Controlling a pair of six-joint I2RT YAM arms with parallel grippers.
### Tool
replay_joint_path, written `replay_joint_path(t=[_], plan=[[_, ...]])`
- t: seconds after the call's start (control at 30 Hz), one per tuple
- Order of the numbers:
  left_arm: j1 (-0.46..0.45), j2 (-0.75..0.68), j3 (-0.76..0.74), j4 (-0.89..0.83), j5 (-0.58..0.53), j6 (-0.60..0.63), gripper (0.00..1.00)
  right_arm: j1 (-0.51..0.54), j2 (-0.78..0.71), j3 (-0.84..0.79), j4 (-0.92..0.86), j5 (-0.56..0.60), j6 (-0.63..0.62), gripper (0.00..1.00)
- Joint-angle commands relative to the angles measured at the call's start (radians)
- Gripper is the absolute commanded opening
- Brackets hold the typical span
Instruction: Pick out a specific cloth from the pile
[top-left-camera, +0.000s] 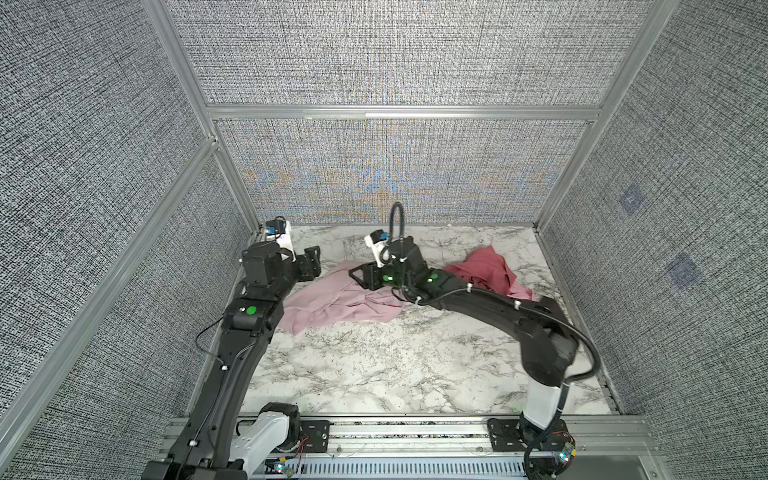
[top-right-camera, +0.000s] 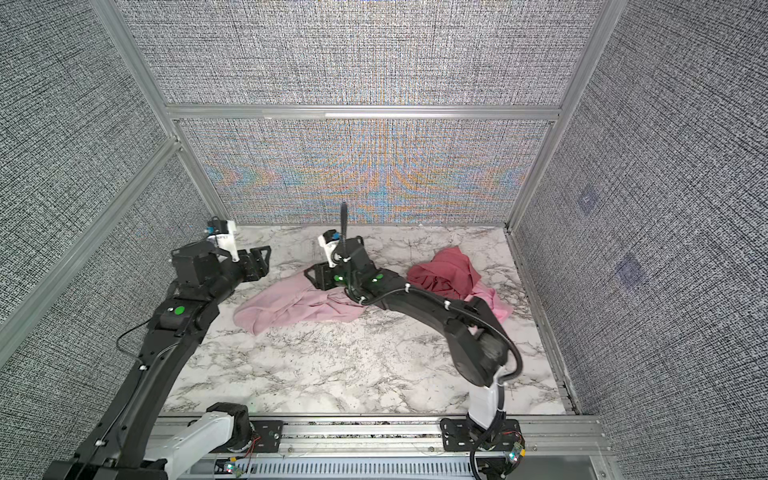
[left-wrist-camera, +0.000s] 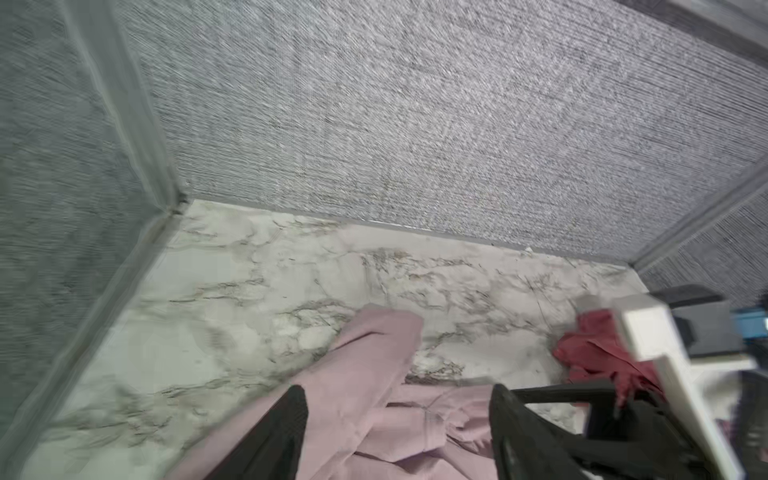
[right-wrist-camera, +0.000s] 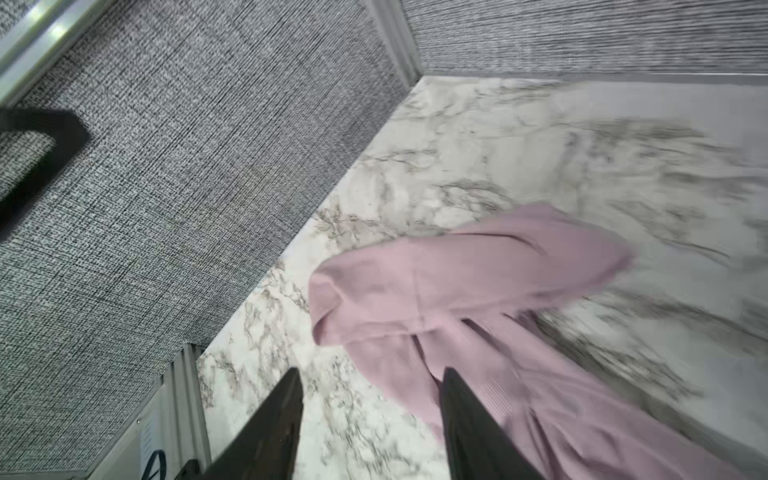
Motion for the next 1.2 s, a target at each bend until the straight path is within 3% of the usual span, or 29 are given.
replay_joint_path(t=[0.0,0.27,0.5,0.67,1.17], plan=[[-0.073,0.063,-0.054,0.188,0.042,-0.070,0.71,-0.068,-0.161,-0.149,0.022,0.096,-0.014,0.55],[-0.332,0.397,-0.033,0.306,-0.003,-0.074,0.67,-0.285,-0.569,-0.441,-0.149,0.214,-0.009,0.55],[-0.458,0.676,0.142,0.209,0.013,-0.057,0.62,-0.443,-0.776,-0.601,-0.206,0.200,0.026,0.55],[-0.508,0.835,0.266,0.098,-0.041,-0.043,0.59,-0.489,-0.804,-0.635,-0.235,0.161,0.031,0.55],[-0.523,1.002,0.317,0.079,-0.073,-0.072,0.52,-0.522,-0.758,-0.652,-0.195,0.105,0.036,0.55]])
